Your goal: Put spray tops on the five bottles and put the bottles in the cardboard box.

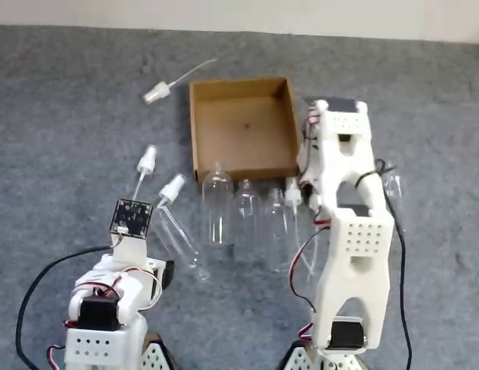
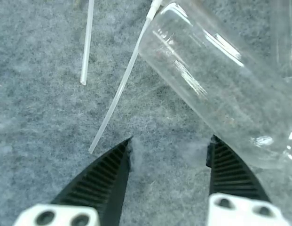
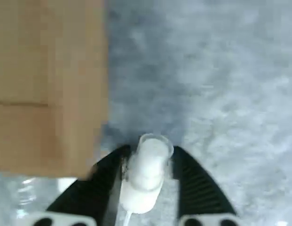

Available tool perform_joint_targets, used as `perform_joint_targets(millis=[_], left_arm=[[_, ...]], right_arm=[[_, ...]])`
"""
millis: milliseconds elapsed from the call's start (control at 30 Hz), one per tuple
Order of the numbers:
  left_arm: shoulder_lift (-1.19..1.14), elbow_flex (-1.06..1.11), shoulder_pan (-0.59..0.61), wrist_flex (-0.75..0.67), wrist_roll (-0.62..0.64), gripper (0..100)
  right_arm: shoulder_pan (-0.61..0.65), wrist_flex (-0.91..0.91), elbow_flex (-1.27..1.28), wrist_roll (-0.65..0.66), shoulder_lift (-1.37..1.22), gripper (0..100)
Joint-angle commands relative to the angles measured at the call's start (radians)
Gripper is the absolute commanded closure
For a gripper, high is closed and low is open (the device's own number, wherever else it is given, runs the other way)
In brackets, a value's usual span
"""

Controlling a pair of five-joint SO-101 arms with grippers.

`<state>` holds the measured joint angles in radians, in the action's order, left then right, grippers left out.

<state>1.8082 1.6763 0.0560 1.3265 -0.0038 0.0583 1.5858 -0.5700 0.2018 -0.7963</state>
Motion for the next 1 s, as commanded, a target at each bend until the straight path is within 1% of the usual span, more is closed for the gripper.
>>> perform_joint_targets(millis=[0,167,233,333,367,400,533,567,667,733,833,967], left_arm=[[0.007,0.019,-0.013,0.0,-0.002,77],[0.005,0.019,-0.01,0.006,-0.002,77],[0.005,0.019,0.041,0.006,-0.005,77],[0.007,0.016,0.217,-0.002,-0.008,77],[0.008,0.012,0.285,-0.011,-0.026,77],[0.008,0.007,0.355,-0.046,-0.072,77],[0.008,0.018,0.656,-0.244,-0.377,77],[0.005,0.019,0.713,-0.293,-0.411,77],[0.002,0.019,0.835,-0.402,-0.451,77],[0.001,0.019,0.881,-0.439,-0.502,77],[0.001,0.019,0.897,-0.436,-0.575,77],[0.001,0.019,0.897,-0.397,-0.583,77]], right_arm=[[-0.004,0.007,-0.001,-0.012,0.028,99.4],[-0.002,0.062,-0.001,-0.012,0.18,99.5],[0.012,0.07,0.001,-0.035,0.255,99.5],[0.038,0.07,0.001,-0.068,0.371,99.5],[0.056,0.07,0.002,-0.069,0.404,99.5],[0.076,0.07,0.002,-0.069,0.435,99.5],[0.2,0.07,0.001,-0.14,0.521,99.5],[0.242,0.068,0.001,-0.153,0.535,99.5],[0.394,0.047,-0.007,-0.175,0.55,99.5],[0.483,0.019,-0.033,-0.199,0.536,99.5],[0.584,-0.012,-0.127,-0.221,0.498,99.5],[0.639,-0.015,-0.314,-0.282,0.397,99.5]])
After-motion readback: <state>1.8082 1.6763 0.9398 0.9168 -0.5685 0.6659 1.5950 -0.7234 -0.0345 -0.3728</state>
